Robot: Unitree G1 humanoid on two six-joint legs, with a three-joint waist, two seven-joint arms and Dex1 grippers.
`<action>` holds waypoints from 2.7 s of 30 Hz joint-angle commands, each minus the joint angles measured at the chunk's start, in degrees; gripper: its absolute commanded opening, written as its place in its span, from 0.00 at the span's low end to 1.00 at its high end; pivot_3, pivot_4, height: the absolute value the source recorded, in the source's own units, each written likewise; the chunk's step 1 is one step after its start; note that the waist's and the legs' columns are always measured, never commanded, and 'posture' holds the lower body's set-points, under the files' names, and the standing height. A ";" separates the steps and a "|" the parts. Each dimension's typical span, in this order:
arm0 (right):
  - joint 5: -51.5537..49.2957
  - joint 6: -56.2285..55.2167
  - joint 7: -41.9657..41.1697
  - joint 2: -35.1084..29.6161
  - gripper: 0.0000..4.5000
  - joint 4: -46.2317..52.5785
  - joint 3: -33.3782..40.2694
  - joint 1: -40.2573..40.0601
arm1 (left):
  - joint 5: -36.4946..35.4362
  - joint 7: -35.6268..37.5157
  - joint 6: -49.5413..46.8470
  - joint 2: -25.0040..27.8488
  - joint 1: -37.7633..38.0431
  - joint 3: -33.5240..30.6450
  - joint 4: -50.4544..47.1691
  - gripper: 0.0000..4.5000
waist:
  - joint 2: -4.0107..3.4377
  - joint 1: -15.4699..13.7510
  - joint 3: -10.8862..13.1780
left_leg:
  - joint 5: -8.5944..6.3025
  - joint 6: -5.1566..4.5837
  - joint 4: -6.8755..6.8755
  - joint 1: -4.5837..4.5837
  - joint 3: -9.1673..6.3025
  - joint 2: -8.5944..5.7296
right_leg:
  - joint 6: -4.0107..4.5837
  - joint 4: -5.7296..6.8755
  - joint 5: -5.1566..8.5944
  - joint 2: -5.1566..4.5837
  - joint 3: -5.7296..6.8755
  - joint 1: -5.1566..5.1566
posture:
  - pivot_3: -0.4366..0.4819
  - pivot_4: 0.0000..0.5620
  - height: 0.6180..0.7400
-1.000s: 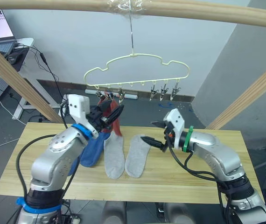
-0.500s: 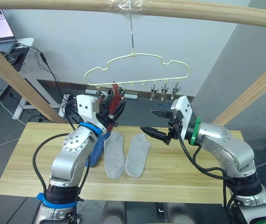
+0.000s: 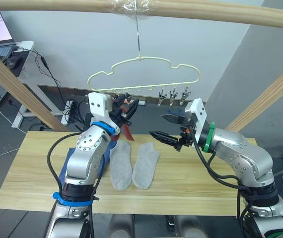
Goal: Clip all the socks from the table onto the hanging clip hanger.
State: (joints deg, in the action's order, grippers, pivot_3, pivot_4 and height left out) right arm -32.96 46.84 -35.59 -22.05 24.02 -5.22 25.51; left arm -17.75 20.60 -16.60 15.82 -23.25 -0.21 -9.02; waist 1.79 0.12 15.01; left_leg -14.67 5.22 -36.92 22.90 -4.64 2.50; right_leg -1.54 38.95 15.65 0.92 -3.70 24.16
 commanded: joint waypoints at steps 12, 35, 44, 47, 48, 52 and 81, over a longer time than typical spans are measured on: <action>-0.91 -1.24 0.50 0.30 1.00 2.38 0.46 0.63 | 2.54 1.55 2.14 0.96 -0.11 -0.23 -2.04 0.53 | 0.00 0.00 0.00 | 0.00 0.00 0.00 -0.01 0.00 0.00 | 0.00 0.01 0.00 0.00 0.00 0.00 | 0.55 0.45 1.00; 9.34 -0.84 7.99 3.00 1.00 -4.08 -8.67 -2.81 | 1.20 1.72 -0.77 1.05 1.20 -3.27 -2.88 0.00 | 0.00 0.13 0.00 | 0.00 0.00 0.00 -0.02 0.00 0.01 | 0.00 0.02 0.00 0.00 0.00 -0.01 | 0.56 0.45 1.00; 24.48 -4.82 14.79 9.18 1.00 -17.85 -22.73 -3.38 | -1.76 2.65 -4.57 2.79 1.12 -5.92 -4.41 0.00 | 0.01 0.01 -0.01 | 0.01 0.02 -0.02 -0.05 0.00 0.01 | -0.01 0.04 0.00 -0.01 -0.01 -0.01 | 0.59 0.43 1.00; 27.93 -6.19 16.60 11.59 1.00 -22.64 -24.40 -3.82 | -1.47 2.23 -4.06 3.11 1.82 -6.25 -5.04 0.00 | 0.01 0.02 -0.01 | 0.01 0.02 -0.01 -0.06 -0.01 0.04 | -0.01 0.04 0.00 0.00 0.01 -0.01 | 0.59 0.43 1.00; 29.08 -7.01 16.95 12.03 1.00 -24.24 -24.99 -3.95 | -1.45 2.16 -4.05 3.04 2.02 -6.19 -5.29 0.00 | 0.01 0.03 -0.01 | 0.01 0.02 0.01 -0.06 -0.01 0.04 | -0.01 0.04 0.00 0.00 0.01 0.00 | 0.60 0.42 1.00; 31.73 -9.40 17.58 14.18 1.00 -28.35 -25.94 -4.17 | -1.44 1.88 -4.31 2.66 2.41 -5.77 -6.43 0.00 | 0.01 -0.05 -0.01 | 0.01 0.02 -0.01 -0.05 0.00 0.03 | -0.01 0.04 0.00 0.00 0.00 -0.01 | 0.60 0.42 1.00; 33.74 -30.26 2.86 6.68 0.01 -27.37 -16.32 -7.31 | -26.05 -2.79 -24.93 -0.67 1.48 -16.84 -5.35 0.00 | 0.05 -0.12 -0.07 | 0.01 0.01 -0.06 -0.14 0.00 0.01 | -0.03 0.06 -0.05 -0.01 -0.02 -0.12 | 0.61 0.43 1.00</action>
State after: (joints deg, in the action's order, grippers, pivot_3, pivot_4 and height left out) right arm 2.67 20.11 -30.36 -15.24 -9.32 -22.65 18.38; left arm -35.93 20.39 -34.68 15.76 -21.67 -13.05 -14.92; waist 1.84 0.01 14.94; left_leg -14.66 5.23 -36.98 22.77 -4.64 2.52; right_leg -1.57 39.02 15.60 0.90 -3.71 24.05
